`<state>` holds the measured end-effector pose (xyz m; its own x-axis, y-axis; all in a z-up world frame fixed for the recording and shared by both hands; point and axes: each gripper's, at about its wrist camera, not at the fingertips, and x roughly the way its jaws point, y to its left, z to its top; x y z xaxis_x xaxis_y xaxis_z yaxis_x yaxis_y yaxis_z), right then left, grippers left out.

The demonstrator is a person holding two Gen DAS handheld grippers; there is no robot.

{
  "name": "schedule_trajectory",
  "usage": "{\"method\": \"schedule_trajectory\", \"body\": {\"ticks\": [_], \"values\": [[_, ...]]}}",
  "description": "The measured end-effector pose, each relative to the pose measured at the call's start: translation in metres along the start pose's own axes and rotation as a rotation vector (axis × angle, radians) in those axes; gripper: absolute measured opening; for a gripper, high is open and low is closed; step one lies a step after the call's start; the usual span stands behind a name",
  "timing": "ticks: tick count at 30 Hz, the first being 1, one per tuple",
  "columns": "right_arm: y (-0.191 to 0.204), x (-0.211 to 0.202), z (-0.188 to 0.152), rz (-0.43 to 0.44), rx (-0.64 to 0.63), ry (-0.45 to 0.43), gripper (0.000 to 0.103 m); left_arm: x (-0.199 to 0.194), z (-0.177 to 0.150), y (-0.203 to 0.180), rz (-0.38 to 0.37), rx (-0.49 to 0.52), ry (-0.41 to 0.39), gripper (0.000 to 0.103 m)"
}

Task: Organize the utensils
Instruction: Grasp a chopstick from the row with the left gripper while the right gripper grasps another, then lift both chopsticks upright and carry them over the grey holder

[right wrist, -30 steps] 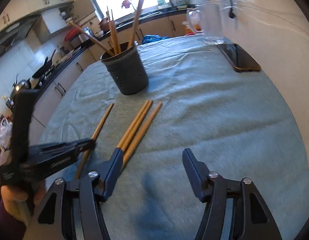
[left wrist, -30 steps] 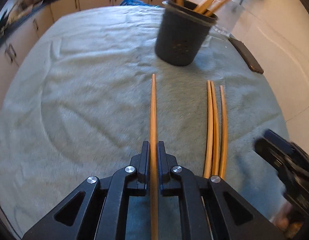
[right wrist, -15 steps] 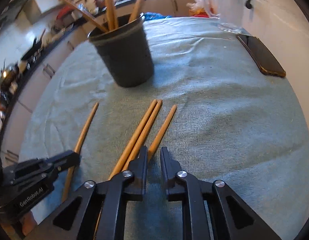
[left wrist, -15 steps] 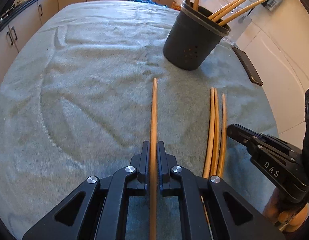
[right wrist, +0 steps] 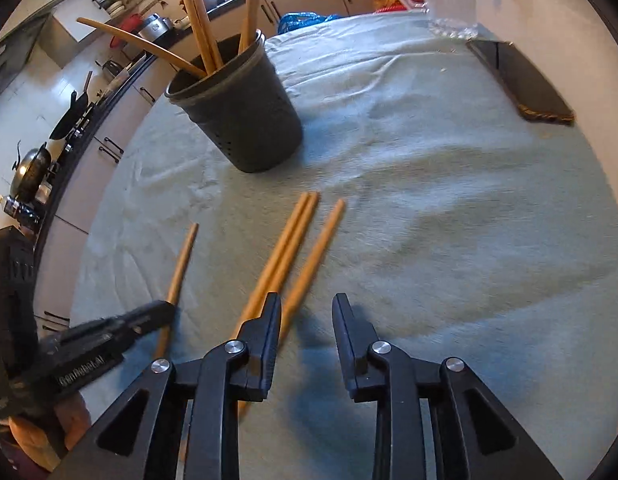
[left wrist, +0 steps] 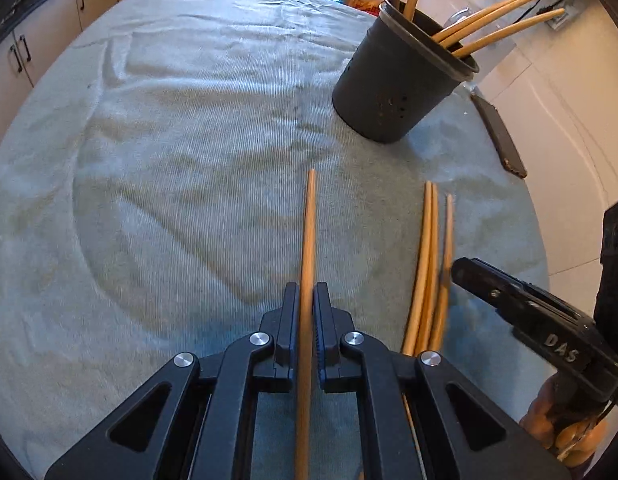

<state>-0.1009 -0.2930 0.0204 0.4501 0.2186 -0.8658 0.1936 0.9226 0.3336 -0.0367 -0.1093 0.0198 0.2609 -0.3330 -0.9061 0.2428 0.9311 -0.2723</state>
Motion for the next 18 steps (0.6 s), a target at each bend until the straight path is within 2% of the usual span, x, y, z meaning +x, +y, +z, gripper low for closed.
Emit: {"method": "schedule_trajectory", "body": {"ticks": [3, 6, 12, 15, 16, 18], "values": [[0.007, 0.01, 0.009, -0.094, -0.013, 0.001, 0.028, 0.003, 0.007, 0.0, 0.001, -0.007, 0.014, 0.006], [0.01, 0.015, 0.018, -0.136, -0.009, 0.033, 0.024, 0.005, 0.014, 0.0, 0.001, -0.004, 0.021, 0.006], [0.025, 0.03, 0.039, -0.226, -0.054, 0.091, 0.024, 0.01, 0.026, 0.002, -0.009, -0.02, 0.026, 0.006], [0.032, 0.035, 0.044, -0.262, -0.087, 0.094, 0.019, 0.013, 0.031, 0.004, -0.025, -0.032, 0.028, 0.007], [0.034, 0.035, 0.044, -0.265, -0.098, 0.091, 0.013, 0.013, 0.033, 0.005, -0.031, -0.038, 0.027, 0.007], [0.033, 0.035, 0.045, -0.248, -0.093, 0.085, 0.011, 0.014, 0.036, 0.006, -0.043, -0.032, 0.023, 0.006]]}}
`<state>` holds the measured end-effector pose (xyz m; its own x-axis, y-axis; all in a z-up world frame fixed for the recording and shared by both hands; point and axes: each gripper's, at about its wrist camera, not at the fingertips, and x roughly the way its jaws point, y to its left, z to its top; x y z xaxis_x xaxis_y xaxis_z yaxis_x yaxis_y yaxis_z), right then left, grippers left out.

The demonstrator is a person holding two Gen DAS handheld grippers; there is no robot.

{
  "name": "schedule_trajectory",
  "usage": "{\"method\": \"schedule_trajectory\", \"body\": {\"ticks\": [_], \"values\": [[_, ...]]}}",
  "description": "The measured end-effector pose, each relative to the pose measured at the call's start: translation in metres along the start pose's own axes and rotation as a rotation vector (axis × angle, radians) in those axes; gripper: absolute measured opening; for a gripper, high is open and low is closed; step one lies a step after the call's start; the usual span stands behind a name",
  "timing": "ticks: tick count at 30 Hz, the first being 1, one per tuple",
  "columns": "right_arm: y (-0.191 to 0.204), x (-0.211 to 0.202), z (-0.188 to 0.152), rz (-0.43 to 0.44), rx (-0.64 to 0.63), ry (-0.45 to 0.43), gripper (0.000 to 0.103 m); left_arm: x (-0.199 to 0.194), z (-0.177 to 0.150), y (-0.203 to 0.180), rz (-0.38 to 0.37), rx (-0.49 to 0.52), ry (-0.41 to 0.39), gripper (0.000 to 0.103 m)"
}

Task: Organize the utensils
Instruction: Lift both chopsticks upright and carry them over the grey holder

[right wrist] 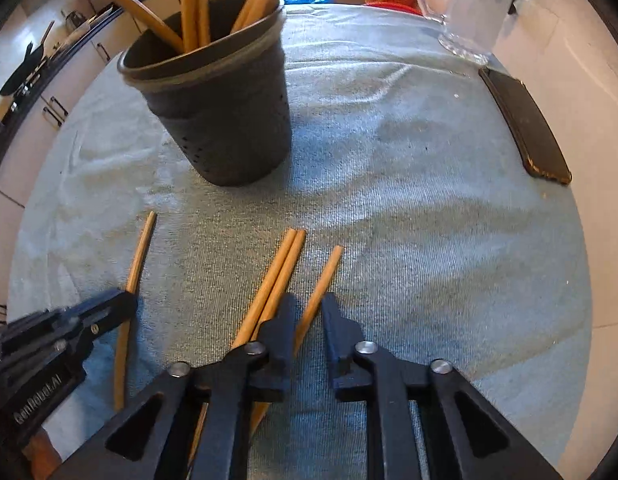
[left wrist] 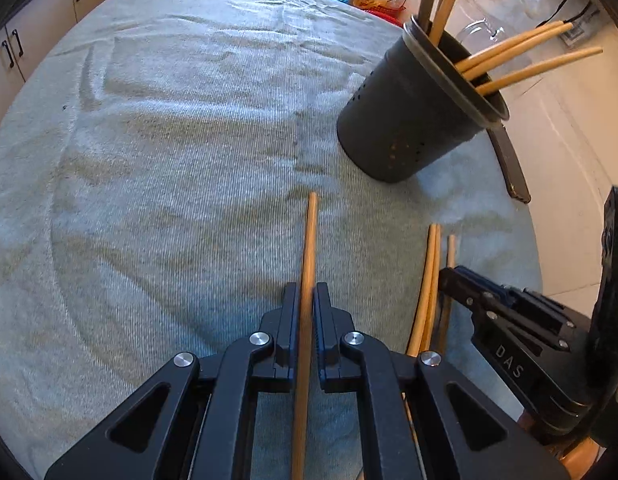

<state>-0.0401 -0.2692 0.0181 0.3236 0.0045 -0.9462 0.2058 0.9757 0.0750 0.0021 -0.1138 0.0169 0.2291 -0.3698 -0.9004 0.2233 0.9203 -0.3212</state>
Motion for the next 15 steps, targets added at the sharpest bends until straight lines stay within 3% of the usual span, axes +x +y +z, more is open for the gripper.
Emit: {"method": "schedule_trajectory", "body": {"ticks": [3, 7, 15], "values": [[-0.008, -0.006, -0.002, 0.084, 0.034, -0.024, 0.007, -0.004, -0.003, 0.001, 0.027, 0.014, -0.024, 0.006], [-0.017, -0.034, -0.013, 0.152, 0.041, -0.124, 0.007, -0.025, -0.01, -0.001, 0.025, 0.033, -0.087, 0.006], [-0.028, -0.103, -0.037, 0.168, 0.02, -0.341, 0.007, -0.098, -0.033, -0.016, -0.001, 0.093, -0.273, 0.006]]}}
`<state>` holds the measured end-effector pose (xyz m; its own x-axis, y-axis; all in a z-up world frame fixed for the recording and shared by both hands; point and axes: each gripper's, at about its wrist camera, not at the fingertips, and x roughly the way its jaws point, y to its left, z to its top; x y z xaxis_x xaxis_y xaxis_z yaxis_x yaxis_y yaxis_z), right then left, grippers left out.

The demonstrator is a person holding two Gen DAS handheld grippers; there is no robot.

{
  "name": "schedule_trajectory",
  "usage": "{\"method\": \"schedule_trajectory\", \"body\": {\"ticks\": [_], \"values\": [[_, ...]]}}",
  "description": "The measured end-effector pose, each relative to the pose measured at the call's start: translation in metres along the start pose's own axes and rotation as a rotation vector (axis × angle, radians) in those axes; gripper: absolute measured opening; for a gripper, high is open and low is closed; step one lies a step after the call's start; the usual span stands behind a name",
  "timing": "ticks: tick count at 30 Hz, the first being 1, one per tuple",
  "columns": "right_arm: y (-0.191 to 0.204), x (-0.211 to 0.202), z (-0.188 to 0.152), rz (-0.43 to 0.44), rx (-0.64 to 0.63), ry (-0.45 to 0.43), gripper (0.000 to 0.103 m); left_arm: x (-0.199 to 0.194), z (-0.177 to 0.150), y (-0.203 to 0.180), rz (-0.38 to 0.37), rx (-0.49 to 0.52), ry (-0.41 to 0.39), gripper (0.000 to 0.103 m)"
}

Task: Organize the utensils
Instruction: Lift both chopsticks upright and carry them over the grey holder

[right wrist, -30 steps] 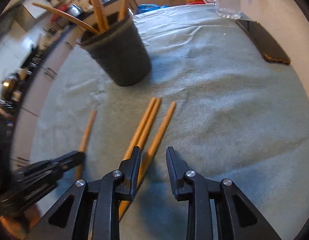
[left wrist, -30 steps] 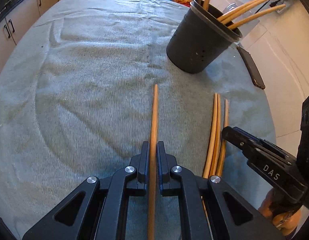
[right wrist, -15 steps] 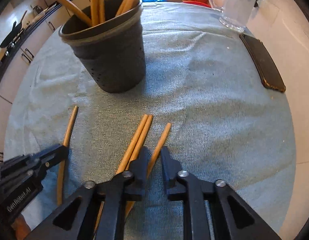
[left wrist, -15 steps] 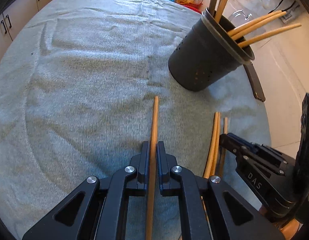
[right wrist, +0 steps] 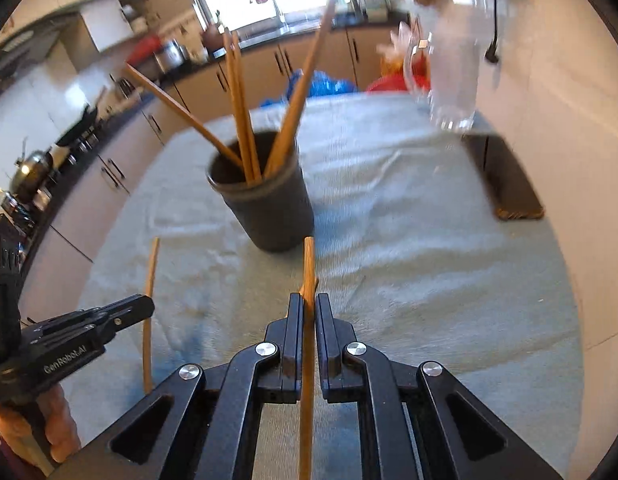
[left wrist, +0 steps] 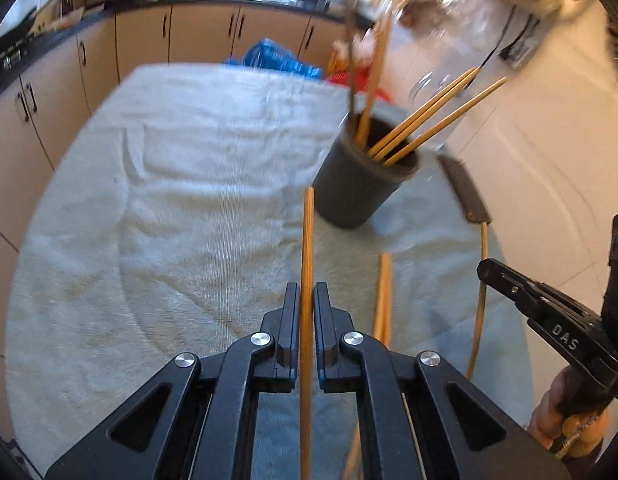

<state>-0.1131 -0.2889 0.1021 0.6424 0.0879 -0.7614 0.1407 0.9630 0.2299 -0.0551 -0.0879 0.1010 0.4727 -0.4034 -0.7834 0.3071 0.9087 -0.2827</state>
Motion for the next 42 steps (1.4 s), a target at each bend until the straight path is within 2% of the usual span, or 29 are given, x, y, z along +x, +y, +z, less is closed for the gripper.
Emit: {"method": "schedule_trajectory", "body": {"ticks": [8, 11, 18, 23, 42], "values": [[-0.011, -0.061, -0.011, 0.011, 0.003, -0.148, 0.007, -0.068, -0.011, -0.029, 0.023, 0.104, -0.186, 0.006], [-0.011, -0.079, -0.015, 0.002, -0.005, -0.197, 0.007, -0.084, -0.019, -0.035, 0.034, 0.142, -0.225, 0.006], [-0.008, -0.115, -0.022, -0.012, -0.012, -0.303, 0.007, -0.107, -0.028, -0.041, 0.017, 0.167, -0.281, 0.006], [-0.009, -0.128, -0.021, -0.016, -0.006, -0.346, 0.007, -0.12, -0.027, -0.048, 0.014, 0.183, -0.325, 0.006], [-0.01, -0.138, 0.012, 0.0, -0.014, -0.392, 0.007, -0.132, 0.019, -0.06, -0.022, 0.16, -0.38, 0.006]]}}
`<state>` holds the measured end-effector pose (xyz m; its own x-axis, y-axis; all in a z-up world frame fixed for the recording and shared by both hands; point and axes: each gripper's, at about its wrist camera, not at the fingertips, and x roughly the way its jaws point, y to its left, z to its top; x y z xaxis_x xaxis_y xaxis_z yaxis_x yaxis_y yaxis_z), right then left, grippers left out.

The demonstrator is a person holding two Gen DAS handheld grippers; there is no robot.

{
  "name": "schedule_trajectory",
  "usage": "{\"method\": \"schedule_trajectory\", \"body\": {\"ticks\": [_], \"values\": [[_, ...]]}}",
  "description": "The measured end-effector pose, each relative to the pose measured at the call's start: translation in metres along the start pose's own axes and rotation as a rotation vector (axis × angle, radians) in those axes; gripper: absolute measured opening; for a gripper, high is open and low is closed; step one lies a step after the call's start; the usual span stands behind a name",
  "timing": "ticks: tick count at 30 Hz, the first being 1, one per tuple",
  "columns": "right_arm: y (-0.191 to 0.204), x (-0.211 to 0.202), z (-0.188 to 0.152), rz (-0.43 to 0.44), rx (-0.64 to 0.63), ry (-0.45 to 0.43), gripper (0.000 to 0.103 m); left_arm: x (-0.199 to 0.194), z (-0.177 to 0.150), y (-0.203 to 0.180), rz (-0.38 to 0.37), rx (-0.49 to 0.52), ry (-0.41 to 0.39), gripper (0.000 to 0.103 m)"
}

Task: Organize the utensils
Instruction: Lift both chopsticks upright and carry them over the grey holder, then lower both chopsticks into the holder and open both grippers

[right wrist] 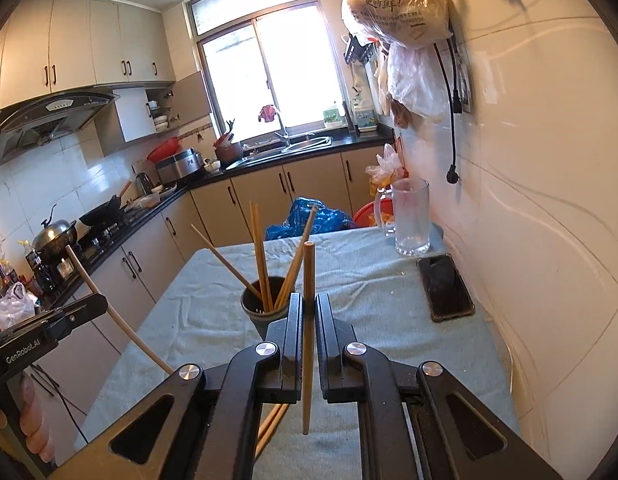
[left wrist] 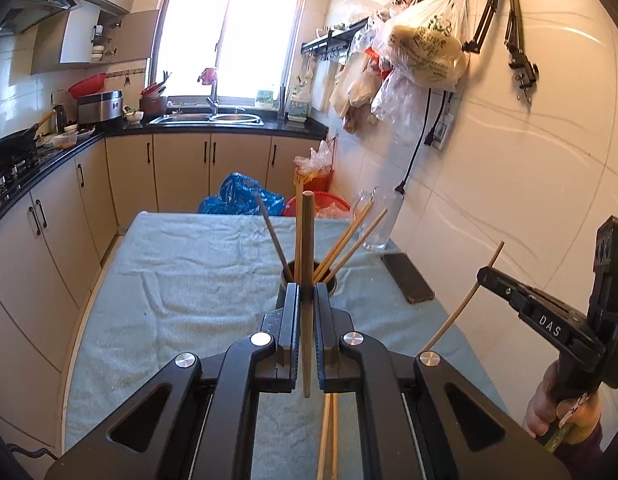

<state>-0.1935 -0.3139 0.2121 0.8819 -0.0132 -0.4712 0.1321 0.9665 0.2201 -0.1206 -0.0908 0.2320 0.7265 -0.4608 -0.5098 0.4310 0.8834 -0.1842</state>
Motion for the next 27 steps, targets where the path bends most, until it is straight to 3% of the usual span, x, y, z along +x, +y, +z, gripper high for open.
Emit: {"method": "schedule_trajectory", "body": {"ticks": [14, 19, 27], "values": [[0.017, 0.024, 0.068, 0.067, 0.025, -0.122, 0.007, 0.03, 0.076, -0.007, -0.011, -0.072, -0.129, 0.006], [0.017, 0.049, 0.089, 0.067, 0.059, -0.166, 0.007, 0.062, 0.094, -0.011, 0.021, -0.058, -0.145, 0.006], [0.007, 0.103, 0.096, 0.054, 0.098, -0.152, 0.007, 0.117, 0.102, -0.005, 0.041, -0.059, -0.117, 0.006]]}}
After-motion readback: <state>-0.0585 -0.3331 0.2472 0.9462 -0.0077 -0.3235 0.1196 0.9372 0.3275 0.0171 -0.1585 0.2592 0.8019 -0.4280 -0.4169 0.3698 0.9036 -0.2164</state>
